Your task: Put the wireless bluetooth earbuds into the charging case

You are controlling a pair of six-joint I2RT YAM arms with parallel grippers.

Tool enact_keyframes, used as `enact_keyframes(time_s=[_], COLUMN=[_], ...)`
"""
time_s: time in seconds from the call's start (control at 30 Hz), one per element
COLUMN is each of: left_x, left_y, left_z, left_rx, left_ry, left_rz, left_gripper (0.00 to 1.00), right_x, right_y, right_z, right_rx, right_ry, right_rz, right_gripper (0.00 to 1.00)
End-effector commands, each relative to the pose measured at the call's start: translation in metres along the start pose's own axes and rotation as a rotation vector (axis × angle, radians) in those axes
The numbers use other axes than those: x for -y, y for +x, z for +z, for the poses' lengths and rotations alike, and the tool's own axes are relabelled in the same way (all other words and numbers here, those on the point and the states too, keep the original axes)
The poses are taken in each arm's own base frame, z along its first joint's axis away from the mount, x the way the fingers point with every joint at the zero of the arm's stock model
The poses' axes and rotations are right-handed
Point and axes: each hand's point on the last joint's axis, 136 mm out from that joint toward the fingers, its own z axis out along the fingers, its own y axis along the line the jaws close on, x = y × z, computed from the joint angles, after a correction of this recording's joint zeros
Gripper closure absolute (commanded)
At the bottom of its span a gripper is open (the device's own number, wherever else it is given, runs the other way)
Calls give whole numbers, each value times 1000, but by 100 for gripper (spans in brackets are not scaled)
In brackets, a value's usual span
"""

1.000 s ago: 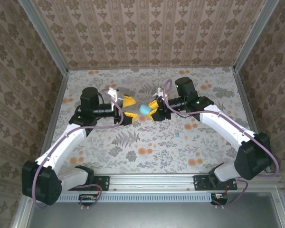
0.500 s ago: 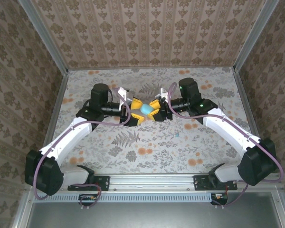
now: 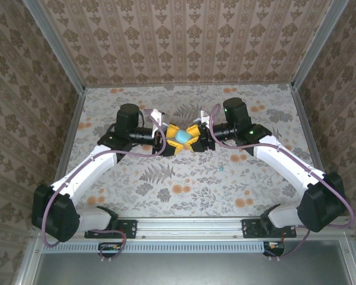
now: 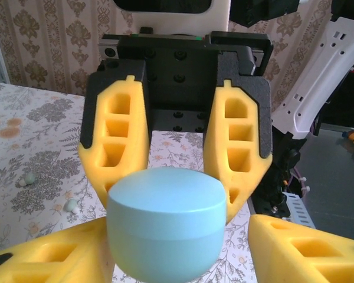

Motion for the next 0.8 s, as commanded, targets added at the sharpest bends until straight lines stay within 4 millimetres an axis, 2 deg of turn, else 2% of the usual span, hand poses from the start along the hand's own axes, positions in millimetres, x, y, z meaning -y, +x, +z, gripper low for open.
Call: enact_keyframes(time_s=[0.0,0.27,0.77], left_x=[1,2,3], left_y=[-11,-13,-12], left_z=[2,2,4], left_rx=[7,9,8], left_ry=[7,13,27], left_rz=[44,43,38], left_gripper=[45,54,49], right_x=[-4,-3,-1], right_y=[-8,-2,-1], right_z=[-1,-1,1], right_rx=[28,6,-2], right_ry=[5,9,17], right_rz=[-46,-40,-51], right_gripper=[70,69,69])
